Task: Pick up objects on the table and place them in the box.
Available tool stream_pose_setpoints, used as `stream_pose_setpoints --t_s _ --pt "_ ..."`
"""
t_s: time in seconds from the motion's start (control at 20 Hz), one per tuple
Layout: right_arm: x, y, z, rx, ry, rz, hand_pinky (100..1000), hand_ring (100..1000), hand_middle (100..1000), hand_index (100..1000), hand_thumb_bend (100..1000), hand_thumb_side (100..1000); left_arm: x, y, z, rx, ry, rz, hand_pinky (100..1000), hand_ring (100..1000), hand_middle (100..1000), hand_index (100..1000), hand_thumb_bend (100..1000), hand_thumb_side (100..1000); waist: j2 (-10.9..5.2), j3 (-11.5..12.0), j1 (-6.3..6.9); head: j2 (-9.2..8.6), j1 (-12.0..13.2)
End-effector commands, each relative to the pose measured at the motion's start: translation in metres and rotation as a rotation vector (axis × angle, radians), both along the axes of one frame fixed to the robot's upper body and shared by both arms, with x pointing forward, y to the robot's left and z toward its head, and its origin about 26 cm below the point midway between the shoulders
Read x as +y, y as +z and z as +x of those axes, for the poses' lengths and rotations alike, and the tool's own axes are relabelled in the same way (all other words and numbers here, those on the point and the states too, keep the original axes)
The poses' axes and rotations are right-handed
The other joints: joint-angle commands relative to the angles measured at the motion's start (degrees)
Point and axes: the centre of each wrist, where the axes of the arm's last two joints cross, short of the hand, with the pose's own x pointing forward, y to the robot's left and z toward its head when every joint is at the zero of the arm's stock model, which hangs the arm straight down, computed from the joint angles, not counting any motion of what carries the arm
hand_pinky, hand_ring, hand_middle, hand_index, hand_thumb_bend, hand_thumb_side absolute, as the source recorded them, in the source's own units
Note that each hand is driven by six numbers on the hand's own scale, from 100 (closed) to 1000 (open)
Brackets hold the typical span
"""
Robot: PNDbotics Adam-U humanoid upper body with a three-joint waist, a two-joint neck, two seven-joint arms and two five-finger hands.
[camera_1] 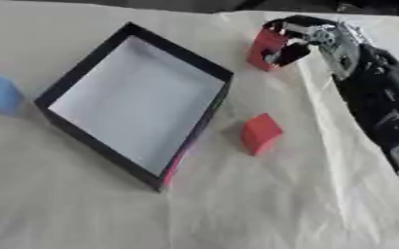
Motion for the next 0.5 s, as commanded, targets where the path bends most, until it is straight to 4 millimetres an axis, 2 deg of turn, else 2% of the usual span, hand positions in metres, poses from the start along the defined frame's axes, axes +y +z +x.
stream_pose_setpoints --t_s 0.05,0.2,0.5 --pt "-0.009 0.004 -0.003 -0.017 -0.032 0.051 867 460 475 711 100 215 0.004 0.010 0.000 -0.023 0.002 0.035 849 865 773 744 100 741 0.04 -0.10 -0.41 0.38 -0.20" --pt "-0.008 0.008 -0.003 -0.048 -0.038 0.094 851 428 444 680 100 100 0.004 0.010 0.000 -0.021 0.000 0.037 850 866 771 744 100 740 0.00 -0.09 -0.41 0.38 -0.31" --pt "-0.009 0.016 -0.005 -0.134 -0.055 0.120 824 390 410 649 100 100 0.004 0.011 0.000 -0.022 0.001 0.036 850 866 770 743 100 738 -0.10 -0.03 -0.50 0.38 -0.29"
